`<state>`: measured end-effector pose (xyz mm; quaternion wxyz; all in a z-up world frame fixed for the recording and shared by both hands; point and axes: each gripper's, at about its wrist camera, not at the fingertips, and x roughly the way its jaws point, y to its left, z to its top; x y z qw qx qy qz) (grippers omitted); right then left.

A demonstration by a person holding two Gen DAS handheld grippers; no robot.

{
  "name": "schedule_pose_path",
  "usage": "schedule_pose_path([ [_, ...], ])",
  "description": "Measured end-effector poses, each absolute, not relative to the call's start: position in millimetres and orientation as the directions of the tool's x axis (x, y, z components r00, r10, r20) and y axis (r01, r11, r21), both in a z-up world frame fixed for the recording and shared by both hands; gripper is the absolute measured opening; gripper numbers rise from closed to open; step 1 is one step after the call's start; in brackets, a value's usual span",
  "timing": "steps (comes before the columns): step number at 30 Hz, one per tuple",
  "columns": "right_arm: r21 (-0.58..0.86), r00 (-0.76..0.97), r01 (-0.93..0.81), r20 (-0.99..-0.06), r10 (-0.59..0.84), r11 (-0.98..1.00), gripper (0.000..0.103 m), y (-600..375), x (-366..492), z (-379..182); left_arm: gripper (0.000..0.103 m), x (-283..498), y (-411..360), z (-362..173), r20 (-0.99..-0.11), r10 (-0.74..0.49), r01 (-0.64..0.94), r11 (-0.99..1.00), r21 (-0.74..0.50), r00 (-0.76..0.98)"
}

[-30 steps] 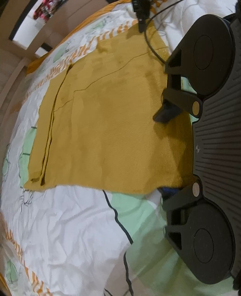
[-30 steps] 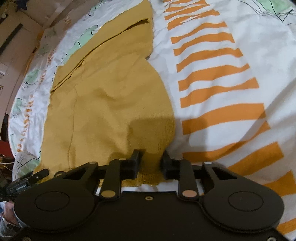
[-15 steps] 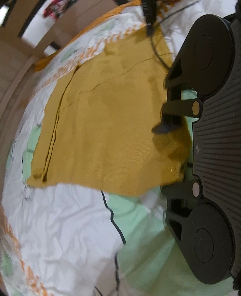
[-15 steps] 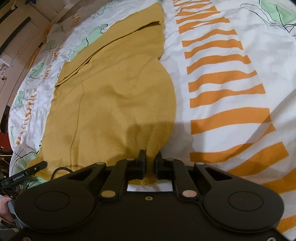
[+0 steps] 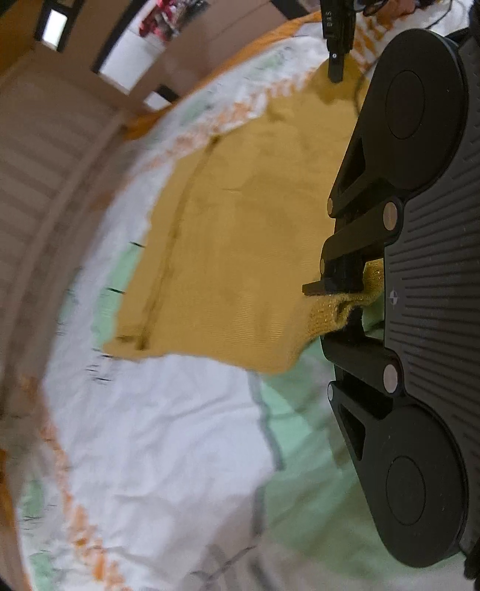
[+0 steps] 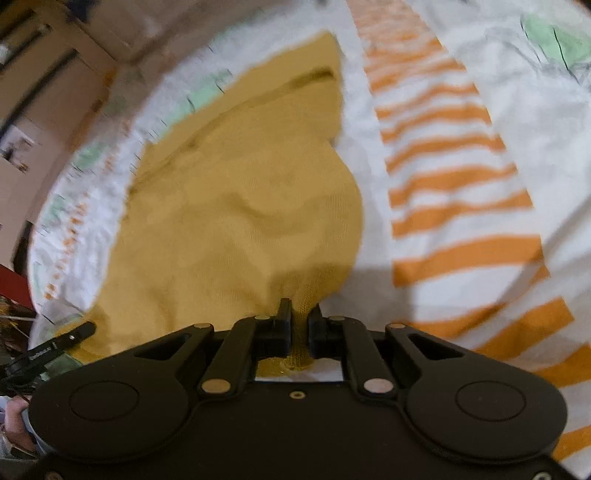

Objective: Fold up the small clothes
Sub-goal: 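Lift the hem with both grippers and fold it over toward the collar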

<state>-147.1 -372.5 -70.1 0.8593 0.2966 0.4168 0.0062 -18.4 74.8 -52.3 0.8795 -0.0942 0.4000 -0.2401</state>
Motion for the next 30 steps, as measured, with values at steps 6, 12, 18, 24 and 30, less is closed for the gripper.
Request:
schedule_pose_path([
  [6, 0.555, 0.786, 0.173, -0.575, 0.225, 0.814, 0.014, -374, -146, -48, 0.004, 2, 79, -22, -0.57, -0.525, 0.342, 0.849, -0.403, 0.632],
  [12, 0.573, 0.834, 0.153, -0.512, 0.206, 0.805, 0.014, -377, -120, -41, 0.004, 36, 76, -1, -0.511, -0.527, 0.337, 0.842, -0.421, 0.68],
  [18, 0.563, 0.869, 0.145, -0.466, 0.168, 0.813, 0.014, -390, -77, -32, 0.004, 82, 66, 4, -0.491, -0.519, 0.315, 0.841, -0.44, 0.7],
  [24, 0.545, 0.887, 0.17, -0.448, 0.114, 0.821, 0.014, -407, -22, -30, 0.004, 129, 51, 0, -0.49, -0.512, 0.274, 0.835, -0.478, 0.705],
  [30, 0.499, 0.885, 0.201, -0.461, 0.062, 0.843, 0.014, -423, 35, -35, 0.004, 174, 28, -8, -0.513, -0.475, 0.256, 0.861, -0.44, 0.715],
])
